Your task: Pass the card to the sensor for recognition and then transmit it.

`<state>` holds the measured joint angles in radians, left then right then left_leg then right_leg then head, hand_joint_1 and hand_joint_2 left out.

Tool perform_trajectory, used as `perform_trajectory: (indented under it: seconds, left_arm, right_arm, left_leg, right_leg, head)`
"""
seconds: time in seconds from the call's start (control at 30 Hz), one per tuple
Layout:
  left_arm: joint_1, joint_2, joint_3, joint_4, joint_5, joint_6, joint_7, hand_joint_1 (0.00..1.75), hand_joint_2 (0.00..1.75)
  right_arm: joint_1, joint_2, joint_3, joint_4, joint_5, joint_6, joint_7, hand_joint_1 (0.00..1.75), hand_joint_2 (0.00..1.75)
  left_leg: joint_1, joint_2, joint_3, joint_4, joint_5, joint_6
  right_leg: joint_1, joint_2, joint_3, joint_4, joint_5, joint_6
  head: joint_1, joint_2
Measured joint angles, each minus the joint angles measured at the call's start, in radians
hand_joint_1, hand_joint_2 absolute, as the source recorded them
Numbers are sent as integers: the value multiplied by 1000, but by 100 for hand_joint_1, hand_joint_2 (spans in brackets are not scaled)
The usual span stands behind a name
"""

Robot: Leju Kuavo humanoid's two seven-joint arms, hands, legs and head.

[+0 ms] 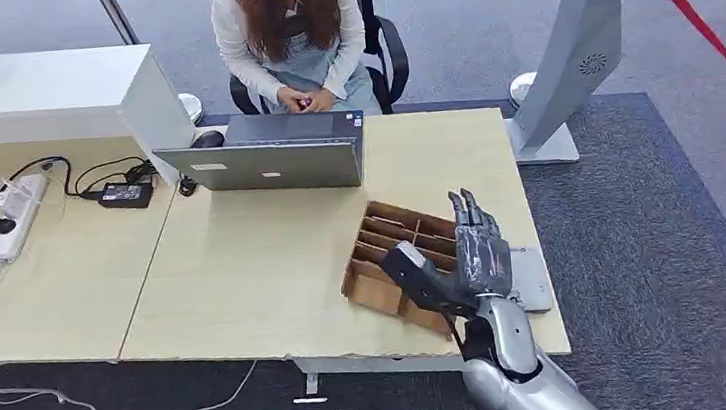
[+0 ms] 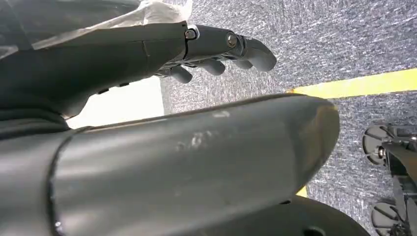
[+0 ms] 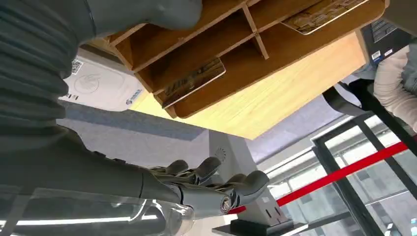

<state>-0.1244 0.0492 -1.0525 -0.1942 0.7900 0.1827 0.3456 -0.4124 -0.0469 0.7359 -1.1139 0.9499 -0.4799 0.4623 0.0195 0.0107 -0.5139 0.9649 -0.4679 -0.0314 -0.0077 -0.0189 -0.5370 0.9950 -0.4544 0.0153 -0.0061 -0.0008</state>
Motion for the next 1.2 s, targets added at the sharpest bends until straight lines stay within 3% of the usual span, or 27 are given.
perform_trajectory:
  seconds: [0.3, 0.73, 1.2]
  left_arm:
    - [0, 0, 0, 0, 0, -3, 4, 0, 0]
    - [0, 0, 0, 0, 5, -2, 5, 0, 0]
    - [0, 0, 0, 0, 5, -2, 5, 0, 0]
  right_arm:
    - [0, 0, 0, 5, -1, 1, 0, 33, 175]
    - [-3, -3, 0, 4, 38, 8, 22, 51, 175]
    - [-19, -16, 0, 3, 74, 32, 41, 42, 175]
  left_leg:
    - [0, 0, 0, 0, 0, 0]
    - [0, 0, 0, 0, 0, 0]
    - [0, 0, 0, 0, 0, 0]
  right_leg:
    - [0, 0, 0, 0, 0, 0]
    - [0, 0, 0, 0, 0, 0]
    - [0, 0, 0, 0, 0, 0]
  head:
    - [0, 0]
    - [0, 0]
    - [0, 0]
